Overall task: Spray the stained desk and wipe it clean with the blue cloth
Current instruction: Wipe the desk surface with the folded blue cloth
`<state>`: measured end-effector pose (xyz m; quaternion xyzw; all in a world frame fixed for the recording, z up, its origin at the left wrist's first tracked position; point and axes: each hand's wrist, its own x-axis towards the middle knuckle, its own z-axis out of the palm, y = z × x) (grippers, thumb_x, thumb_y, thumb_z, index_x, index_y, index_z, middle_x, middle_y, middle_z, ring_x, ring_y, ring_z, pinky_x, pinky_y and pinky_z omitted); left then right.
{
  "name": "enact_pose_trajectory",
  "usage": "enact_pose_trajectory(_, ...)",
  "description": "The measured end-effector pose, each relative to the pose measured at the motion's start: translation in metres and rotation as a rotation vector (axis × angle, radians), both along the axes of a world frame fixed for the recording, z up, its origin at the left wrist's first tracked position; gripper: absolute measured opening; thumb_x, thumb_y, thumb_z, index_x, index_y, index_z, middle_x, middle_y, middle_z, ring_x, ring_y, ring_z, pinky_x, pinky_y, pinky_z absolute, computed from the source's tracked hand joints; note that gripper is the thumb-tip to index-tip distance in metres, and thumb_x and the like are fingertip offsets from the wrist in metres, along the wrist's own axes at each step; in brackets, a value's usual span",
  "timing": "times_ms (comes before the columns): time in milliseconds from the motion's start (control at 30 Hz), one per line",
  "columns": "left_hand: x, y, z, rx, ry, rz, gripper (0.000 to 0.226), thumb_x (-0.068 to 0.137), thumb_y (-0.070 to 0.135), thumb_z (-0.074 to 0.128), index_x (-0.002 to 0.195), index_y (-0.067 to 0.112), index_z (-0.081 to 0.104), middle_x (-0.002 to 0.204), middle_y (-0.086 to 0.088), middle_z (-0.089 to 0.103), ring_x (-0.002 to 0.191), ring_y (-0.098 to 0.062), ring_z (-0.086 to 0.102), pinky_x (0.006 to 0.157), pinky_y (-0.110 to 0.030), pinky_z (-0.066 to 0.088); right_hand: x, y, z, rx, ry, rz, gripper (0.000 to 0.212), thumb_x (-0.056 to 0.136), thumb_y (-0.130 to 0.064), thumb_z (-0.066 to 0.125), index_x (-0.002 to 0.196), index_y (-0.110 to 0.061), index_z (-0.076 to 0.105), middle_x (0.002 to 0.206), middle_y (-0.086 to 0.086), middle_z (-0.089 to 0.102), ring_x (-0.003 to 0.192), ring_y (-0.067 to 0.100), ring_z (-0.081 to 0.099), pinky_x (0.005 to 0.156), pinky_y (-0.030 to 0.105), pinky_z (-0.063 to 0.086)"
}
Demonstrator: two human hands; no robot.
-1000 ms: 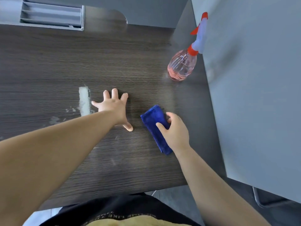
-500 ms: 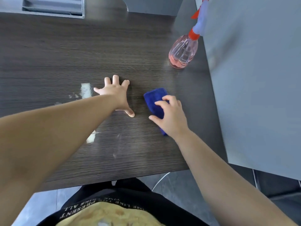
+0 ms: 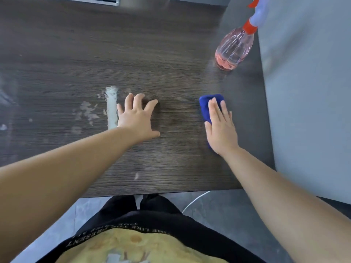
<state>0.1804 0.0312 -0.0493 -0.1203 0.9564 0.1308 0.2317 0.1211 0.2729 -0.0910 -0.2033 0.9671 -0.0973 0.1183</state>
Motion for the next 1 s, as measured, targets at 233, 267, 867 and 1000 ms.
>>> enact_pose_trajectory(233, 0.008, -0.002, -0.008, 0.002, -0.030, 0.018, 0.101, 0.067, 0.061, 0.071, 0.147, 0.034, 0.018, 0.155, -0.005, 0.006, 0.143, -0.032, 0.001, 0.110, -0.065, 0.012, 0.067, -0.030, -0.006, -0.013, 0.069, 0.336, 0.053, 0.094, -0.033, 0.031, 0.145, -0.017, 0.032, 0.154, 0.005, 0.027, 0.143, 0.028, 0.018, 0.113, 0.048, 0.021)
enact_pose_trajectory(267, 0.007, -0.002, -0.008, -0.004, -0.036, 0.012, 0.100, 0.067, 0.061, 0.071, 0.147, 0.034, 0.018, 0.155, -0.005, 0.007, 0.143, -0.032, 0.001, 0.109, -0.066, 0.013, 0.070, -0.010, -0.006, -0.003, 0.064, 0.424, 0.052, 0.094, -0.032, 0.032, 0.144, -0.019, 0.033, 0.153, 0.004, 0.029, 0.143, 0.026, 0.019, 0.112, 0.048, 0.022)
enact_pose_trajectory(867, 0.064, -0.048, -0.002, 0.069, 0.187, -0.023, 0.065, 0.082, 0.042, 0.064, 0.139, 0.025, 0.038, 0.147, -0.007, 0.023, 0.139, -0.030, 0.010, 0.110, -0.048, 0.027, 0.120, -0.019, -0.011, 0.033, 0.110, -0.261, 0.053, 0.097, -0.028, 0.038, 0.147, -0.015, 0.028, 0.156, 0.008, 0.021, 0.144, 0.032, 0.014, 0.112, 0.055, 0.022)
enact_pose_trajectory(1000, 0.092, -0.077, -0.009, -0.008, 0.134, 0.002, 0.068, 0.082, 0.045, 0.063, 0.141, 0.025, 0.036, 0.147, -0.009, 0.023, 0.139, -0.032, 0.010, 0.113, -0.049, 0.019, 0.144, -0.117, -0.009, -0.002, 0.093, -0.356, 0.059, 0.095, -0.033, 0.041, 0.148, -0.013, 0.024, 0.157, 0.010, 0.017, 0.144, 0.034, 0.012, 0.112, 0.053, 0.015)
